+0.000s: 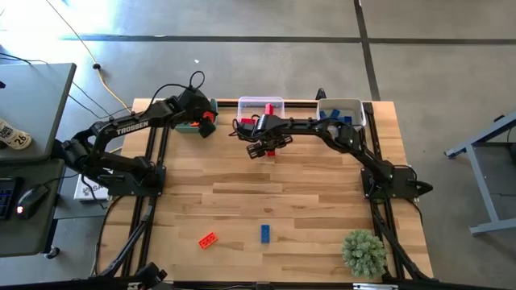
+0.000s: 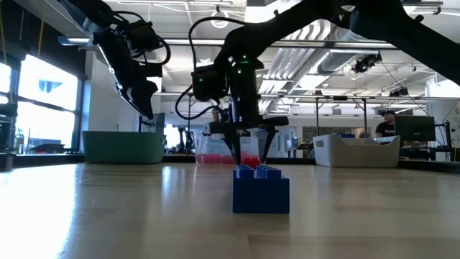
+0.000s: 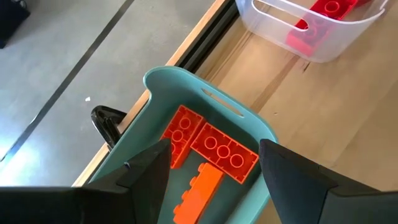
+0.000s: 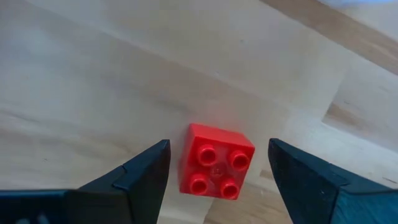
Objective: Sort & place blocks by color
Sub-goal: Put the red game piece into the transparent bin
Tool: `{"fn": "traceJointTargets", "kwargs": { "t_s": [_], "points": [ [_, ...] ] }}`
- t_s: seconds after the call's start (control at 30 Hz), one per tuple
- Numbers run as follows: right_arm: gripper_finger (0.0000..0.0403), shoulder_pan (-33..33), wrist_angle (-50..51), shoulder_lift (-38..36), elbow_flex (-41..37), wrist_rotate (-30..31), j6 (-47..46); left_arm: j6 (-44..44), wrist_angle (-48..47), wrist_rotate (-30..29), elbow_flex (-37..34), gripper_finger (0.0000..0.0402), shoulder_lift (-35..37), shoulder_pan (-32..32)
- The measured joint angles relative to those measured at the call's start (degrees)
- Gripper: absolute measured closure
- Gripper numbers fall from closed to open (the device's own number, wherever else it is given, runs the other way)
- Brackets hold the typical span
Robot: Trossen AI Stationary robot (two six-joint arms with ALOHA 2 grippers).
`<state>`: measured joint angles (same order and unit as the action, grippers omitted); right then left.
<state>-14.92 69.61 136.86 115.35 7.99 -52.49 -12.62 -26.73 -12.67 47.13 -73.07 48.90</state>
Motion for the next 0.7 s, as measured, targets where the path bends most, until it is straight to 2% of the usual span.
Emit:
{"fn": "traceJointTargets", "kwargs": {
  "t_s": [0.13,0.3,0.47,0.7],
  "points": [
    [0.0164,-0.3,-0.1,0.2,0.0,-0.1,0.4,0.0,0.0,0.0,0.0,0.0172,0.0,0.0],
    [0.0231,-1.1,-0.7,0.9,0.1,-2.1,1.6,0.0,0.1,0.0,0.0,0.0172,0.0,0.0],
    [0.0287,-1.6,-1.0,1.5,0.3,-4.6,6.8,0.0,0.0,0.1,0.0,0.0172,0.0,0.0],
    [0.0287,-1.2,-1.7,-1.2,-0.1,-5.1,16.6,1.9,-2.5,0.1,0.0,0.0172,0.0,-0.4]
  ]
}}
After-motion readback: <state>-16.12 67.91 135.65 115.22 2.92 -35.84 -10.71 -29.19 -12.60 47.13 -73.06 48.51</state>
